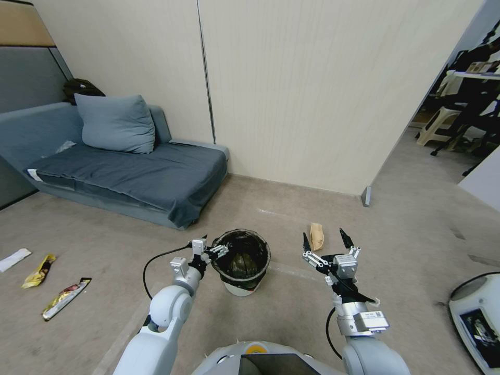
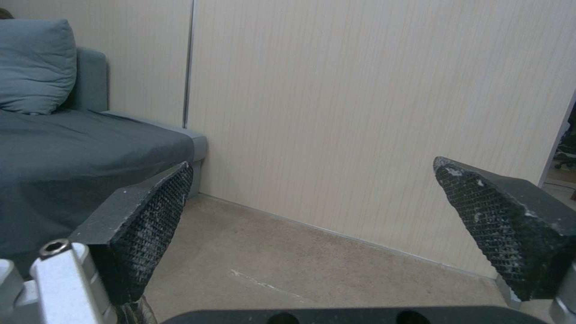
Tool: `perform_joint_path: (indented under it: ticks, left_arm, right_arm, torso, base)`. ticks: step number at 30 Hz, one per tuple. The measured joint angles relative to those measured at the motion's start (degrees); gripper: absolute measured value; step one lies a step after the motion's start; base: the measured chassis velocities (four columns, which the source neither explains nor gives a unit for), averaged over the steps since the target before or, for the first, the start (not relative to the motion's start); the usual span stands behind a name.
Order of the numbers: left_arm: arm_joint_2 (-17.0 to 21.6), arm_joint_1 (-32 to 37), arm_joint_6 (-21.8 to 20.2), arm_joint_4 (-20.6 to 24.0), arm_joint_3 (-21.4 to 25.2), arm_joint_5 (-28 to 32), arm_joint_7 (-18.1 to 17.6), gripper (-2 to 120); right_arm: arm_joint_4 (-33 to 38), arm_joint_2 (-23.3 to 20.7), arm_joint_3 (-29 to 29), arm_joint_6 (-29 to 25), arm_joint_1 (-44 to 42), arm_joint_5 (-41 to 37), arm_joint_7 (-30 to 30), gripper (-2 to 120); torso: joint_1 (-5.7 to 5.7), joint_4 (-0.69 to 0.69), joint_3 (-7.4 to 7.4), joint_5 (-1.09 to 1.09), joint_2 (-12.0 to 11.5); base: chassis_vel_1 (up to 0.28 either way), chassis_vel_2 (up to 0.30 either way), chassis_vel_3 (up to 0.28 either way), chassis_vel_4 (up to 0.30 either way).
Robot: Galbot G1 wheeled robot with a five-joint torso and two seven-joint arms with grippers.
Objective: Pick up the trash bin, then pick up the garbage from the floor and place it into the trash bin.
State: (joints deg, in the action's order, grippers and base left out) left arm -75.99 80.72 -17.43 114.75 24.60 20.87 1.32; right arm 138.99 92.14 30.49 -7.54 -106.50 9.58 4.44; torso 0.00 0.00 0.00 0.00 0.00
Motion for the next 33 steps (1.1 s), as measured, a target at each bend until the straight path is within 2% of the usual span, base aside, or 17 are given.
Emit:
perform_joint_path:
  ticks: [11,33]
  left_arm:
    - [-1.2,0.1,0.3,-2.1,0.3,-1.9,-1.3,97]
    - [-2.3,-1.1,-1.0,-8.4,0.1,-0.8,-1.5,96]
  right_arm:
    - [-0.7,0.0,0.0,-0.3,0.1,0.1,0.1,100]
    - [-0.7,0.0,0.0,-0.4,0.0,0.3,0.2,100]
  torso:
    - [0.0,0.0,0.0,0.0,0.0]
    - [0.0,0.0,0.0,0.0,0.0]
  base:
    - [0.0,0.0,0.0,0.0]
    - [0.0,0.0,0.0,0.0]
